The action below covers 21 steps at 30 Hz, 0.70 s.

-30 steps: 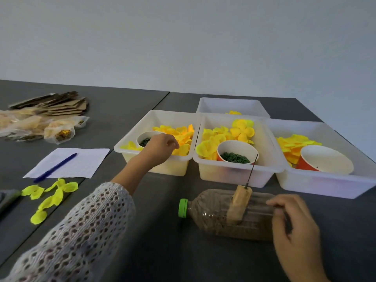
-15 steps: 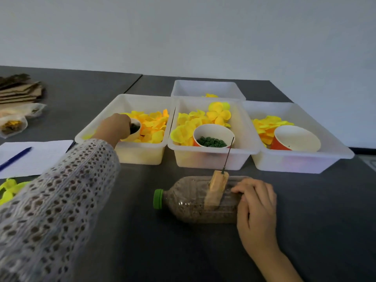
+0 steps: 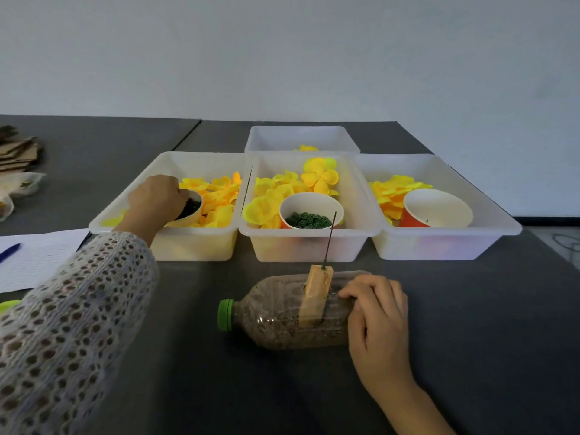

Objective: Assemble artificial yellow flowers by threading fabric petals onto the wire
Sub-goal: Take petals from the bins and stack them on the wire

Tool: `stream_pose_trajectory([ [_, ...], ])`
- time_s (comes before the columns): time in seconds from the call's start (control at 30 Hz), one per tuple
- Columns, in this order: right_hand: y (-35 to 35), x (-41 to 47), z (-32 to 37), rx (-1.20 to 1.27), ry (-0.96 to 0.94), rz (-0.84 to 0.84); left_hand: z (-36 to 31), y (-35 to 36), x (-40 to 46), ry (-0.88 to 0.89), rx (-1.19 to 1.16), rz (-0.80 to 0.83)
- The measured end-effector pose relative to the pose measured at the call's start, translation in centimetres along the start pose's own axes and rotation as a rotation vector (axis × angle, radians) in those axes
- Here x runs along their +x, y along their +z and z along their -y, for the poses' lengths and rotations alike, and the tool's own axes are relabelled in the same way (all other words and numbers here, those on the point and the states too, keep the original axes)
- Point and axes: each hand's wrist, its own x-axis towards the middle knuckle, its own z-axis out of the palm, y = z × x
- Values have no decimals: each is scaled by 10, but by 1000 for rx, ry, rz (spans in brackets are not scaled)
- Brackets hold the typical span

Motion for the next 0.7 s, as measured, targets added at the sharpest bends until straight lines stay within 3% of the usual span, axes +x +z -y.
stream_pose_trajectory([
  [0.13,0,0,0,4,5,-1,-11,-15,-2,-93,-154,-145],
  [0.33,-1,0,-1,10,4,6,-33,-51,-10,78,-635,-252],
  [0.57,-2,0,-2,29,-16,-13,-65,-85,-49,183,-1157,-172],
  [0.7,-2,0,-3,65,-18,-12,-86,-96,-70,269,-1199,-139],
])
